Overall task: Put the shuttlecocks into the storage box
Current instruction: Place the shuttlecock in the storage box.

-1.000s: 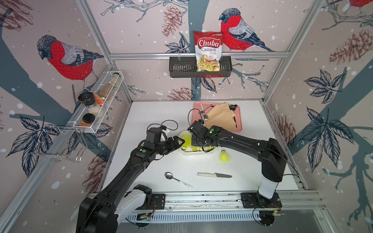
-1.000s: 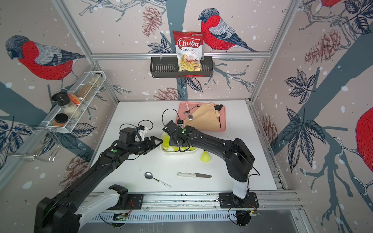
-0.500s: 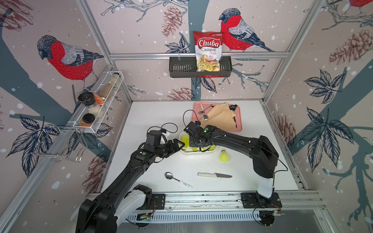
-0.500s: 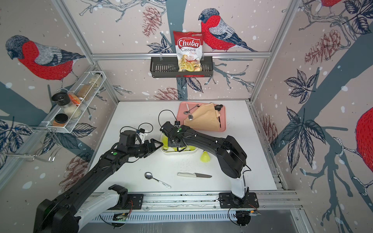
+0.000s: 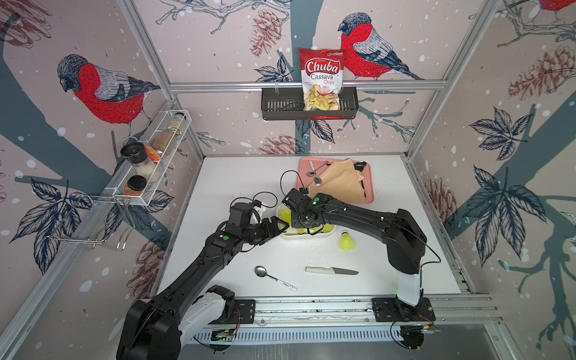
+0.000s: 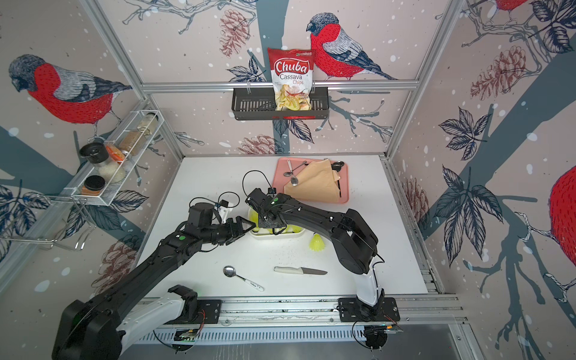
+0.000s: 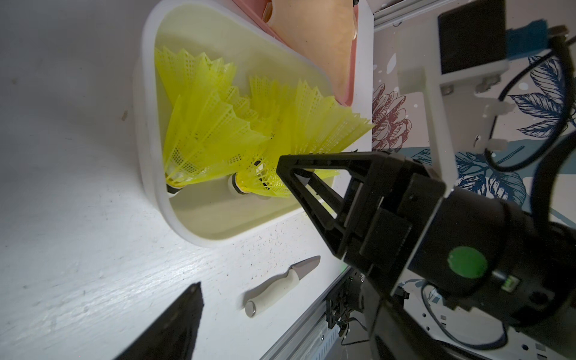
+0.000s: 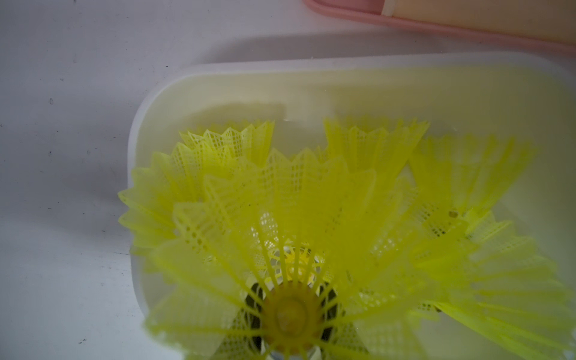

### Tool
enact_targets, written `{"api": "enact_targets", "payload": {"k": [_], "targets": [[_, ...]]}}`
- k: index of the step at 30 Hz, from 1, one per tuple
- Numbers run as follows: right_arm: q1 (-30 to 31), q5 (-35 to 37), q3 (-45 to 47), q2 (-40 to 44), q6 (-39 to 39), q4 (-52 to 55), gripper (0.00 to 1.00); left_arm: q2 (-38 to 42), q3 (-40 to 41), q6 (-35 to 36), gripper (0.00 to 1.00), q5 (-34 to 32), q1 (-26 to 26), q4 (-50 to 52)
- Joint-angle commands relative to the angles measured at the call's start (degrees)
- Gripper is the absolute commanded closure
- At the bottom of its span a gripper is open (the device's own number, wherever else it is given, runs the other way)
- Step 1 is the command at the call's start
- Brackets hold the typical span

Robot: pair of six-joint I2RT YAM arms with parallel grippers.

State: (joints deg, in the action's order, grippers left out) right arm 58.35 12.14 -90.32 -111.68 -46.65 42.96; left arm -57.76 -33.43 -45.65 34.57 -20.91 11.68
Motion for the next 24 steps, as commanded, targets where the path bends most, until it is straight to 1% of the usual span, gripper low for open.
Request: {"api": "enact_targets", "payload": {"k": [1, 16, 24], "targets": [[0.2, 0.2, -0.5, 0.2, 0.4, 1.4, 0.62, -0.4, -0.3, -0.3, 0.18, 0.4, -0.5, -2.7], [1.2, 1.5, 0.4, 5.1, -0.6, 4.5, 0.56, -0.1, -0.1, -1.3, 0.18, -1.5, -2.5, -3.0], [1.0, 2.2, 4.9, 11.0, -3.3, 4.9, 0.58, 0.0, -0.6, -1.5, 0.18, -2.0, -3.9, -2.9]]}}
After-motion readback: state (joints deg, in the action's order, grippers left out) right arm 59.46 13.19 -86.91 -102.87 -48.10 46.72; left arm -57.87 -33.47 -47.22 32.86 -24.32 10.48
